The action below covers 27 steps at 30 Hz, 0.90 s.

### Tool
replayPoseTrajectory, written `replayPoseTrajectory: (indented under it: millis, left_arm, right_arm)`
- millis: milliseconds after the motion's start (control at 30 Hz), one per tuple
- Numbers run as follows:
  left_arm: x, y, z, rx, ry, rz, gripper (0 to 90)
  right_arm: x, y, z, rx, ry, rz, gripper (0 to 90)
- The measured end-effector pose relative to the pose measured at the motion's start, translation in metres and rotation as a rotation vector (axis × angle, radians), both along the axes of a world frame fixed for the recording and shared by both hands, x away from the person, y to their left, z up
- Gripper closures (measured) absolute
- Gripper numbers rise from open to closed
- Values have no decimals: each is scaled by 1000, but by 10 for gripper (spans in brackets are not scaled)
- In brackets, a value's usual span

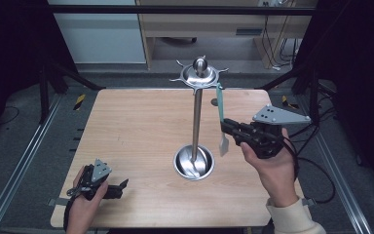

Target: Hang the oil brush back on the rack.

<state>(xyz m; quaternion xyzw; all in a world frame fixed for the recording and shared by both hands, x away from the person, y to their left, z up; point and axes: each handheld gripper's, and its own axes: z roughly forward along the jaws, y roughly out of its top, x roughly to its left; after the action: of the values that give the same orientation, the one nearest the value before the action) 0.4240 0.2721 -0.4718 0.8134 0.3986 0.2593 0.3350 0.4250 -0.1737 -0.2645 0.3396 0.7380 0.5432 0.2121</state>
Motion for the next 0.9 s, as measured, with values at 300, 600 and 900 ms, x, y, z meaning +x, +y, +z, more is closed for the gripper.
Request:
replayPoseTrajectory:
  millis: [300,600,900]
  left_arm:
    - [0,0,0,1,-2,-1,32]
    - [0,0,0,1,-1,-1,32]
    - [0,0,0,0,-1,0,32]
  right_arm:
    - [4,6,-4,9,-13,-12,822]
    - [4,6,-6,14,-17,-14,822]
    - [6,8,-6,15,-14,-8,822]
